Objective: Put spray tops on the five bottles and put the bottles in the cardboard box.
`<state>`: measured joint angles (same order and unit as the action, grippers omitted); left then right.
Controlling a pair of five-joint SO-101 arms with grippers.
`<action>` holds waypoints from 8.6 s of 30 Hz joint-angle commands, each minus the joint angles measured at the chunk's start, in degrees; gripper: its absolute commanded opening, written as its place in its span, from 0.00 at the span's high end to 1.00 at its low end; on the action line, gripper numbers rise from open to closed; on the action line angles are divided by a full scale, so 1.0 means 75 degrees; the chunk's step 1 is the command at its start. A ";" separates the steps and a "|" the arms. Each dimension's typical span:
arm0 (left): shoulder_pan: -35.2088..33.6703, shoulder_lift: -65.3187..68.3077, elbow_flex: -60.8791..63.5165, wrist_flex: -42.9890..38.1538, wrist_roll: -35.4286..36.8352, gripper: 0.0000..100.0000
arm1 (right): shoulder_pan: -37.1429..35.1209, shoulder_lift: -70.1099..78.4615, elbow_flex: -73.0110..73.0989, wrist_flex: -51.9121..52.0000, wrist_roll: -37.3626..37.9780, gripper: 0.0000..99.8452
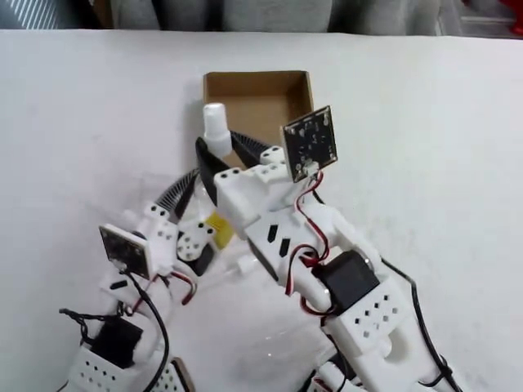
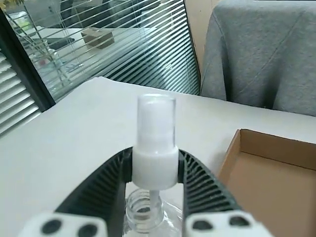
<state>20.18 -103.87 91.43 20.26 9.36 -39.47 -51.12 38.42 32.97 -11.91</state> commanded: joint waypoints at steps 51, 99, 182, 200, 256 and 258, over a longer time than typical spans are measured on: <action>-0.0053 -0.0147 0.0105 -0.0199 0.0035 0.85 | -0.0733 -0.1436 0.1899 -0.1201 0.0141 0.98; -0.0275 -0.0123 0.0727 -0.1196 0.0035 0.85 | 0.2081 -0.1963 -0.0023 0.3804 0.0387 0.70; -0.2045 2.0120 -1.2155 -0.9963 0.0035 0.85 | 0.6828 -0.6734 0.7818 0.1682 0.3130 0.95; -0.2116 2.1445 -1.3726 -0.9963 0.0035 0.85 | 0.6828 -0.6734 0.7818 0.1682 0.3141 0.95; -0.2233 2.0144 -1.2917 -0.7924 0.0047 0.61 | 0.6828 -0.6734 0.7818 0.1635 0.3153 0.95; -0.2186 1.9593 -1.2355 -0.7924 0.0047 0.61 | 0.6722 -0.6734 0.7818 0.1659 0.3153 0.95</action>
<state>3.03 54.29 -6.51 -39.69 9.36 10.99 -100.97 96.35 45.36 11.03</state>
